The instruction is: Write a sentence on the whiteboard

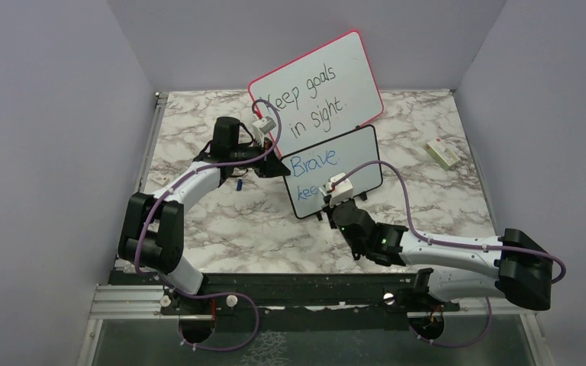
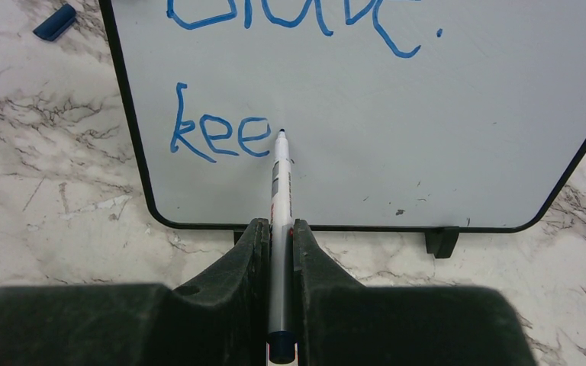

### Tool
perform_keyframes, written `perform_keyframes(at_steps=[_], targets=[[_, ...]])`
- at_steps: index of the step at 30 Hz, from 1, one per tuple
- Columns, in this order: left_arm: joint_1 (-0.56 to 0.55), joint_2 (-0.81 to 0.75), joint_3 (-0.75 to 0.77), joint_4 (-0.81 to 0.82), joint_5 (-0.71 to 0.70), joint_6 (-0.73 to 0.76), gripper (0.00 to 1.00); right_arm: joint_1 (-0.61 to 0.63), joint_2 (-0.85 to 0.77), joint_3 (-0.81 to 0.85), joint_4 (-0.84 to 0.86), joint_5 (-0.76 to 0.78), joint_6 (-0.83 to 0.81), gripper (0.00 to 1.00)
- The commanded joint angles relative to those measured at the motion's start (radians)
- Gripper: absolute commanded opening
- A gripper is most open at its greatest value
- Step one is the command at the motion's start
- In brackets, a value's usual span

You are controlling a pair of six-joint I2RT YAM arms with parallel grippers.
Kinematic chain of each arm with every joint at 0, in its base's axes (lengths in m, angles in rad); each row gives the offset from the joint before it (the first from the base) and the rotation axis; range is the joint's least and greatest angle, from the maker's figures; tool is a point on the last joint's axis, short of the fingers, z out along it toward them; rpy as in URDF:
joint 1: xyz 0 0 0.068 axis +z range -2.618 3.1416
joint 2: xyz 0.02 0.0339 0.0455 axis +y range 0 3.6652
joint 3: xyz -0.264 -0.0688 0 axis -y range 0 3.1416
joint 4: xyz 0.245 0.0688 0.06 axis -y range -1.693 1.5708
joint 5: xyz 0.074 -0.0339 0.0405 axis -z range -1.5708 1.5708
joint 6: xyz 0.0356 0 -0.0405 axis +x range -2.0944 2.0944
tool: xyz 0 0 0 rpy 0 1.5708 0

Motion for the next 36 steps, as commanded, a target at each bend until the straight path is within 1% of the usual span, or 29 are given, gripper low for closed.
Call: perform_keyframes(at_steps=[1, 13, 20, 23, 27, 32, 36], targets=[[-0.013, 0.010, -0.002, -0.042, -0.034, 0.025, 0.00, -0.010, 0.017, 0.023, -0.050, -0.014, 0.040, 0.01], [-0.013, 0.007, -0.002, -0.043, -0.035, 0.025, 0.00, -0.010, 0.021, 0.011, -0.190, -0.100, 0.138, 0.01], [-0.013, 0.008, -0.001, -0.042, -0.034, 0.023, 0.00, -0.010, 0.011, 0.011, -0.221, -0.126, 0.151, 0.01], [-0.013, 0.009, -0.002, -0.042, -0.035, 0.024, 0.00, -0.010, -0.003, 0.017, -0.211, -0.125, 0.137, 0.01], [-0.013, 0.007, -0.002, -0.042, -0.035, 0.024, 0.00, -0.010, -0.046, 0.008, -0.177, -0.082, 0.115, 0.01], [-0.013, 0.006, -0.002, -0.044, -0.035, 0.024, 0.00, -0.010, -0.114, -0.014, -0.083, -0.029, 0.070, 0.01], [-0.013, 0.008, -0.002, -0.042, -0.036, 0.022, 0.00, -0.010, -0.115, -0.021, -0.029, 0.005, 0.038, 0.00]])
